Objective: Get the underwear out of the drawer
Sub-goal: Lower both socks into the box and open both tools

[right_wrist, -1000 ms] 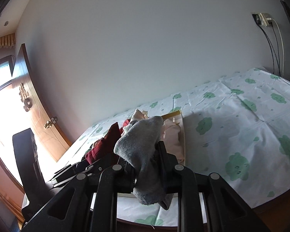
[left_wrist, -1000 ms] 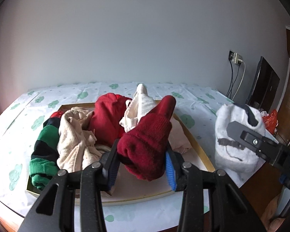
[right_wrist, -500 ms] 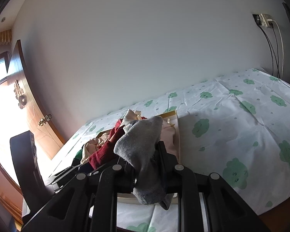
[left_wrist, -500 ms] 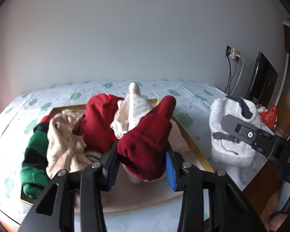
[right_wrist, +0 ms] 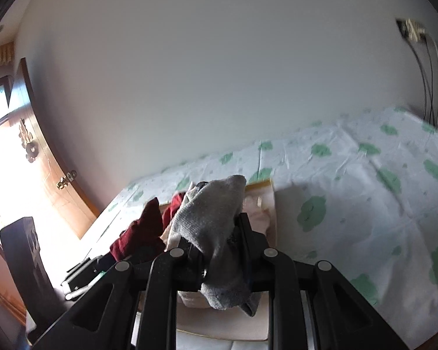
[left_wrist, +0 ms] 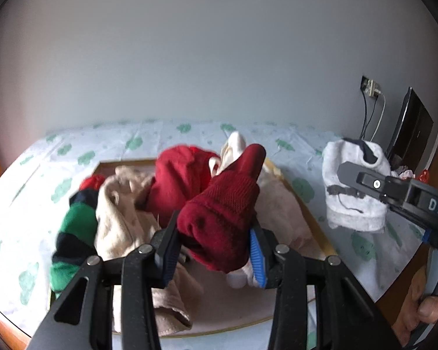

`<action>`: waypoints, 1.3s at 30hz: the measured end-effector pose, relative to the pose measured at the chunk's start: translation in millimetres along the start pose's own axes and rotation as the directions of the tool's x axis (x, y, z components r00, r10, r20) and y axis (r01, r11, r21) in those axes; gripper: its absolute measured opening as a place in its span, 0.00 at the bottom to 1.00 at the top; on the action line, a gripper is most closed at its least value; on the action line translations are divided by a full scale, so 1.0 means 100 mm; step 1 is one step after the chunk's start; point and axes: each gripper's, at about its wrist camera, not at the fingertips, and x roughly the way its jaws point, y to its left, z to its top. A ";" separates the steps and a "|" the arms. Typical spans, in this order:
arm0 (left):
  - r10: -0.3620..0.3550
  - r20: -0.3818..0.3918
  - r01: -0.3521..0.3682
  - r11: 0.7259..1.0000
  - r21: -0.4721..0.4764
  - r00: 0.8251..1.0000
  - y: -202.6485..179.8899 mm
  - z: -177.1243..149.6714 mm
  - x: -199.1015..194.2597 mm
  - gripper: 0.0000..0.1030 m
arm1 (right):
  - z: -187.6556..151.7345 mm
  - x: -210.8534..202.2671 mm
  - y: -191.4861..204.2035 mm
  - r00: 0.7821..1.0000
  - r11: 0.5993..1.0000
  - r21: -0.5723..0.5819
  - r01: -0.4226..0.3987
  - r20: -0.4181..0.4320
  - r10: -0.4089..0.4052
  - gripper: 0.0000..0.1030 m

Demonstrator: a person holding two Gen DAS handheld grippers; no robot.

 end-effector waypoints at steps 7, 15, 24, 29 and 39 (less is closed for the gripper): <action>0.010 -0.013 -0.010 1.000 -0.007 1.000 0.05 -0.01 0.07 0.39 | -0.08 0.18 -0.01 0.999 1.000 0.007 0.005 -0.038 -0.005 0.21; -0.020 -0.063 0.027 0.994 0.110 0.998 -0.15 -0.25 0.09 0.39 | 0.22 0.64 0.02 0.989 0.999 -0.033 0.007 -0.148 -0.012 0.21; -0.128 -0.162 0.165 0.956 0.243 0.978 -0.27 -0.20 0.28 0.39 | 0.46 1.30 -0.14 0.944 0.999 -0.036 0.011 -0.329 -0.023 0.21; -0.137 -0.247 0.176 0.974 0.143 0.959 -0.11 -0.09 0.51 0.48 | 0.52 1.64 -0.18 0.918 0.998 -0.065 0.017 -0.395 -0.041 0.21; -0.053 -0.174 0.080 0.984 0.158 0.983 -0.21 -0.15 0.58 0.83 | 0.43 1.99 -0.13 0.893 0.997 -0.079 -0.004 -0.450 -0.032 0.21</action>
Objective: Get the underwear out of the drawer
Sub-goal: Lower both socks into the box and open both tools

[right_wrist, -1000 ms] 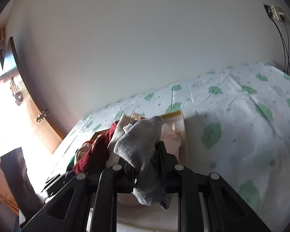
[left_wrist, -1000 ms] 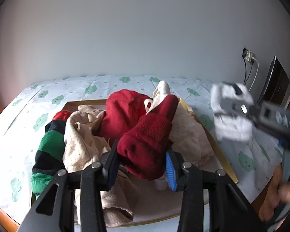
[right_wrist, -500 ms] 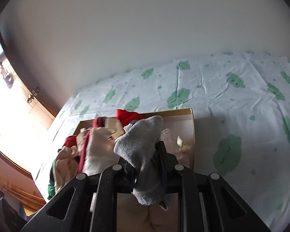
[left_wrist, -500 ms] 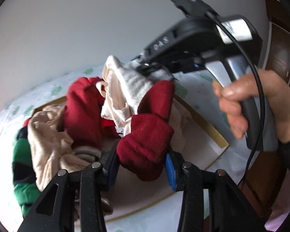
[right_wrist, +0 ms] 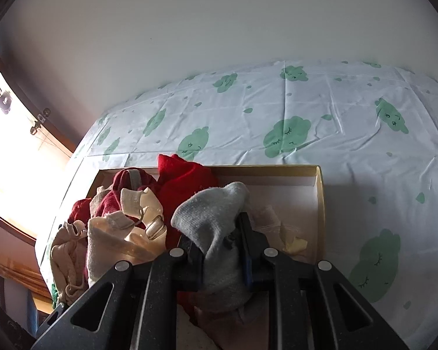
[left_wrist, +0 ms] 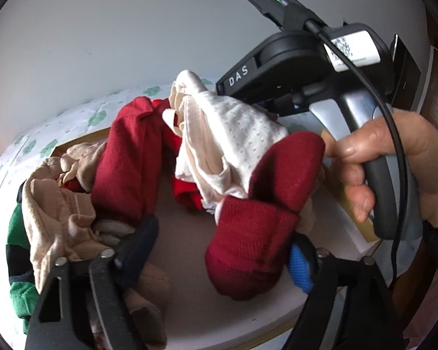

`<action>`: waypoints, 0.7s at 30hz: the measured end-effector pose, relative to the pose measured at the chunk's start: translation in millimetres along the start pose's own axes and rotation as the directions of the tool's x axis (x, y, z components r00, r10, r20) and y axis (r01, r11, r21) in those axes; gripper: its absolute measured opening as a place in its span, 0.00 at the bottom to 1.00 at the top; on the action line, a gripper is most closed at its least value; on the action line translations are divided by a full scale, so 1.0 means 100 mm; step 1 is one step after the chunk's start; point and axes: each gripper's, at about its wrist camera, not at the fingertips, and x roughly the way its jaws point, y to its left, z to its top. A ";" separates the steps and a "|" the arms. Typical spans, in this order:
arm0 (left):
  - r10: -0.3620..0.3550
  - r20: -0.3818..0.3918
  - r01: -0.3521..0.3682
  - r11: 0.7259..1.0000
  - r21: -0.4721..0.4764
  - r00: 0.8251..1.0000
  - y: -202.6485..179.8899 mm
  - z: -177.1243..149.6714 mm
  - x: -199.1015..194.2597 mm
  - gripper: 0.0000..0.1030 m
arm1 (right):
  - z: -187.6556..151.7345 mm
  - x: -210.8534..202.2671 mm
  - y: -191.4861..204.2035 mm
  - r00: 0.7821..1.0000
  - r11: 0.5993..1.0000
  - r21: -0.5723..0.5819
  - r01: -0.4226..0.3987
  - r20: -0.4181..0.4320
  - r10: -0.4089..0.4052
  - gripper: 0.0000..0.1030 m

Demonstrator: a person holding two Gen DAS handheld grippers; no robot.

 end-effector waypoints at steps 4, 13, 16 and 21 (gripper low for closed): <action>0.004 0.018 -0.004 1.000 -0.005 1.000 -0.05 0.02 0.06 0.93 | -0.02 0.00 -0.04 0.999 1.000 0.015 -0.026 0.020 0.025 0.29; 0.000 0.017 0.000 0.999 -0.032 1.000 -0.12 0.07 0.00 0.96 | -0.09 -0.07 -0.10 0.998 0.996 0.069 -0.053 0.044 0.050 0.68; 0.012 0.039 -0.010 0.999 -0.033 0.999 -0.11 0.06 -0.09 0.96 | -0.12 -0.21 -0.09 0.996 0.995 0.078 -0.065 0.063 0.060 0.69; 0.072 0.078 -0.071 0.997 -0.005 0.994 -0.13 0.03 -0.22 0.96 | -0.25 -0.45 -0.07 0.988 0.995 0.062 -0.082 0.135 0.073 0.69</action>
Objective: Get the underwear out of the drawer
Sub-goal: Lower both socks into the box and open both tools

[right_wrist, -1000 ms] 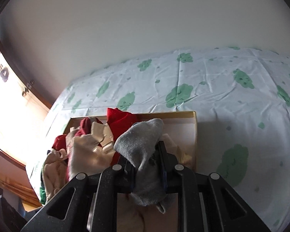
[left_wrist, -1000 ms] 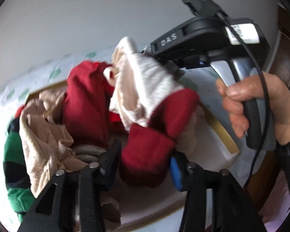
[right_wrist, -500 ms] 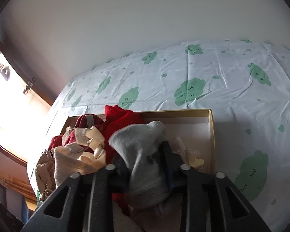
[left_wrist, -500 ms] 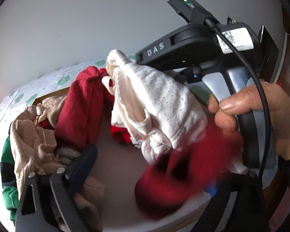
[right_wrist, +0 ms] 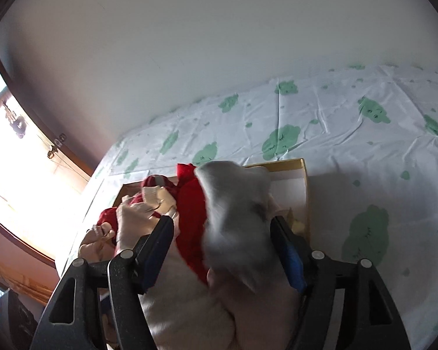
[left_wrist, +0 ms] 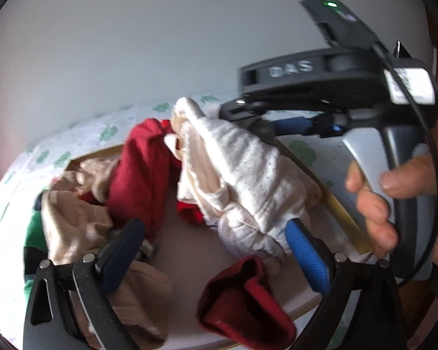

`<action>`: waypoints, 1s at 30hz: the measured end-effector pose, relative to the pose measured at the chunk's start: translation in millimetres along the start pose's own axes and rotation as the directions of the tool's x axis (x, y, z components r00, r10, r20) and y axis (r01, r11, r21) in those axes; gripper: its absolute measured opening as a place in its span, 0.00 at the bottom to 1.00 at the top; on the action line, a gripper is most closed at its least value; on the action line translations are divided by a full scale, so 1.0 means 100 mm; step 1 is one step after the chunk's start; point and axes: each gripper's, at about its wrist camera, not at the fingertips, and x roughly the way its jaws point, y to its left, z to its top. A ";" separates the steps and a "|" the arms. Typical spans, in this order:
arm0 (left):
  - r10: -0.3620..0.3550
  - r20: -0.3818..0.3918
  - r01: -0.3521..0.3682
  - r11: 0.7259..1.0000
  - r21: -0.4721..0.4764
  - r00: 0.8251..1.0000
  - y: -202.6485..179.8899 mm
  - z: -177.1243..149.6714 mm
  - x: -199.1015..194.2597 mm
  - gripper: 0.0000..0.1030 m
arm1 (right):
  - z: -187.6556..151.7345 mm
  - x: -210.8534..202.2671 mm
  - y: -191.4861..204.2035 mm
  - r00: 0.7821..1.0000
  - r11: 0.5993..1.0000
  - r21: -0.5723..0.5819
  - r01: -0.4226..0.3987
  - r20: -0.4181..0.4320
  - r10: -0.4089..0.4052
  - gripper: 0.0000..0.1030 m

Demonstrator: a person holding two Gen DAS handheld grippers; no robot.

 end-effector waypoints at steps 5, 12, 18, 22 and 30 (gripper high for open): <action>0.011 0.032 -0.010 0.999 -0.043 0.999 0.09 0.01 -0.13 0.96 | -0.10 -0.22 -0.03 0.996 0.998 0.024 -0.052 0.076 0.050 0.69; 0.059 0.057 -0.054 0.995 -0.087 0.997 0.21 0.00 -0.26 0.96 | -0.31 -0.41 0.01 0.992 0.999 0.024 -0.037 0.120 0.034 0.69; 0.081 0.067 -0.074 0.992 -0.102 0.995 0.28 -0.01 -0.32 0.97 | -0.49 -0.57 0.11 0.988 1.000 -0.001 -0.027 0.153 0.027 0.69; 0.099 0.054 -0.092 0.989 -0.119 0.994 0.36 -0.03 -0.32 0.97 | -0.60 -0.64 0.16 0.985 1.000 -0.010 -0.006 0.172 0.008 0.69; 0.148 0.058 -0.140 0.982 -0.124 0.987 0.41 -0.14 -0.37 0.99 | -0.85 -0.74 0.29 0.978 0.999 -0.030 0.021 0.210 -0.015 0.69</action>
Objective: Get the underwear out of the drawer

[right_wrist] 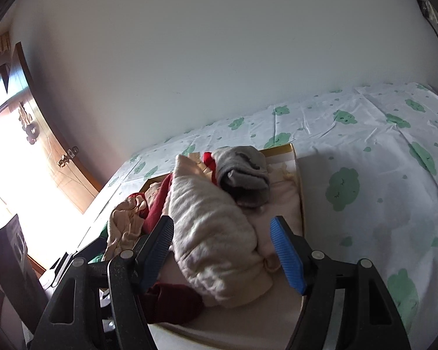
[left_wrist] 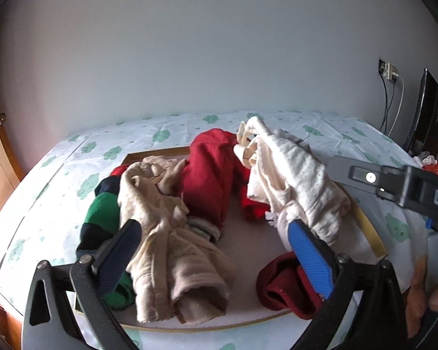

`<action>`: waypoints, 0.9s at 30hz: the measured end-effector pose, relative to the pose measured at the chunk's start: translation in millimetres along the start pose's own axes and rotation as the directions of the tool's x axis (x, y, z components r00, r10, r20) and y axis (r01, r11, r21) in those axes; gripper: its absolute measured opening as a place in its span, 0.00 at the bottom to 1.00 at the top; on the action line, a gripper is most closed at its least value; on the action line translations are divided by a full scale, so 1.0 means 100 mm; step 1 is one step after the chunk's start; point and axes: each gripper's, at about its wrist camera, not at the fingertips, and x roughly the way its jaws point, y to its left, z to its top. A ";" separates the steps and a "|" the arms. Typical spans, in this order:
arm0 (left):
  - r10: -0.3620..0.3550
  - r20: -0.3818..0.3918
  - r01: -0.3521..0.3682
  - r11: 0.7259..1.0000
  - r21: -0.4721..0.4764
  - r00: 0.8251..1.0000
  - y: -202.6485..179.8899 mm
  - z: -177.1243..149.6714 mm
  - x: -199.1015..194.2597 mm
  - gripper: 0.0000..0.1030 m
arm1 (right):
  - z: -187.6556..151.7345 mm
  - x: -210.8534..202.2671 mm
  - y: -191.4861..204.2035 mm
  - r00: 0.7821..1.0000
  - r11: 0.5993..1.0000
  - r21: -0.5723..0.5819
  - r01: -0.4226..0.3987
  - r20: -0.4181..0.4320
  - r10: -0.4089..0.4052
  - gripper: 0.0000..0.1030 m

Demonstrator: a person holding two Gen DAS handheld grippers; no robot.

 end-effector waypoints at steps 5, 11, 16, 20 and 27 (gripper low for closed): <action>0.000 -0.023 -0.001 1.000 -0.031 1.000 0.07 -0.05 0.00 0.99 | -0.12 -0.09 0.11 0.999 0.999 -0.023 0.037 0.024 -0.036 0.69; 0.007 -0.039 -0.009 1.000 -0.028 0.999 0.11 -0.15 -0.03 0.99 | -0.26 -0.19 0.17 0.999 0.999 -0.019 0.046 0.024 -0.045 0.70; 0.026 -0.044 -0.028 0.999 -0.035 0.999 0.17 -0.19 -0.06 0.99 | -0.38 -0.28 0.23 0.996 0.997 -0.015 0.069 0.053 -0.068 0.70; 0.042 -0.028 -0.043 0.998 -0.040 0.999 0.21 -0.26 -0.17 0.99 | -0.52 -0.43 0.39 0.983 0.988 -0.077 0.135 0.137 -0.123 0.70; 0.069 0.017 -0.068 0.997 -0.039 0.997 0.24 -0.38 -0.44 0.99 | -0.73 -0.79 0.69 0.956 0.976 -0.131 0.172 0.263 -0.133 0.81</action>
